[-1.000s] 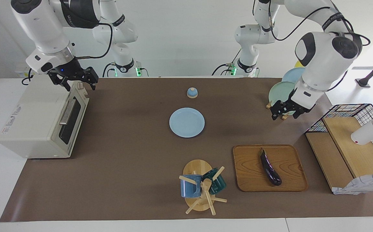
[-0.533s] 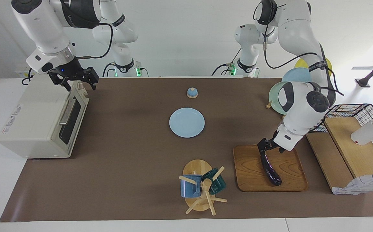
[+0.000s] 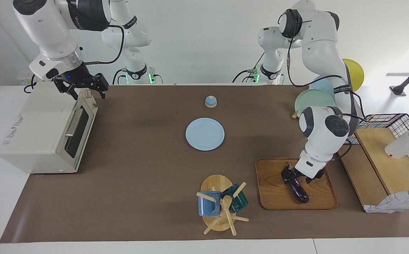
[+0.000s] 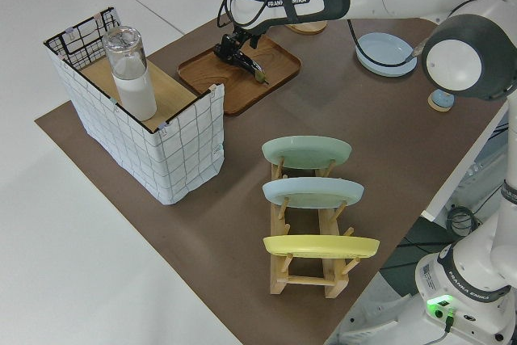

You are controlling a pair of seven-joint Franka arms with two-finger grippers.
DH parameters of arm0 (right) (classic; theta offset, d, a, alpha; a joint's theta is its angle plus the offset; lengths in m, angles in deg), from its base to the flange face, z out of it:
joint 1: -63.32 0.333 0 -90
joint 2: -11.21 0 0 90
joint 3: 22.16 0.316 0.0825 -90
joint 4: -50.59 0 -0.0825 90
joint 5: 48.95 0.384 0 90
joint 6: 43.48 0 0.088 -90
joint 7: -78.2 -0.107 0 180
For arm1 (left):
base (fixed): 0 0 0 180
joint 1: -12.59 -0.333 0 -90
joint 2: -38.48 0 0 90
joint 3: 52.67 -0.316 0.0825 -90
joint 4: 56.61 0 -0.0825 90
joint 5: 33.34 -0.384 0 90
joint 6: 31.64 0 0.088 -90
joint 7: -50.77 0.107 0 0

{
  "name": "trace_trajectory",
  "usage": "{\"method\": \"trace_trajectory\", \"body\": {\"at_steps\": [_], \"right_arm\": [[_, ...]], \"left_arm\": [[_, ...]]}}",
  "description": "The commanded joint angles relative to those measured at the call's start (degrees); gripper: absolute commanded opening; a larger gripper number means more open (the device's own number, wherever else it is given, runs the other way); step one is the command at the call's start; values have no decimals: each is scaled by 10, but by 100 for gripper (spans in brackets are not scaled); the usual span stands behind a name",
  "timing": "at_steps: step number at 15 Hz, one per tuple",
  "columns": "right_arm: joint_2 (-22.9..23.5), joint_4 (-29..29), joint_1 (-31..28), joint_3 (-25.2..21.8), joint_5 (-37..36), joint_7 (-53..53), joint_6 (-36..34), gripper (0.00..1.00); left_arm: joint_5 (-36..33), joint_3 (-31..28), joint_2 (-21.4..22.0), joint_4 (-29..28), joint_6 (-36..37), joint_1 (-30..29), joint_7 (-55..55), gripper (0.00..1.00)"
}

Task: Put eggplant into oven
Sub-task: 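Lower the left gripper and grasp the purple eggplant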

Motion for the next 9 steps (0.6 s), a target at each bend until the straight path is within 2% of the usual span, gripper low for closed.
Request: {"method": "trace_trajectory", "body": {"at_steps": [1, 3, 4, 5, 6, 7, 9], "right_arm": [[-8, 9, -2, 3, 17, -8, 12, 100], [-8, 11, -2, 3, 17, -7, 12, 100], [-10, 13, -2, 3, 17, -6, 12, 100], [-11, 15, -2, 3, 17, -6, 11, 100], [-11, 15, -2, 3, 17, -6, 11, 100], [-11, 15, -2, 3, 17, -2, 11, 100], [-12, 21, -2, 3, 17, 0, 12, 100]], "left_arm": [[-11, 0, 1, -23, -28, 2, 6, 95], [-11, 0, 2, -28, -29, 0, 8, 87], [-11, 0, 2, -28, -27, 0, 7, 79], [-11, 0, 2, -28, -26, 3, 7, 61], [-11, 0, 3, -30, -25, 3, 7, 29], [-9, 0, 4, -31, -24, 3, 7, 2], [-5, 1, 6, -17, 5, 0, 7, 0]]}}
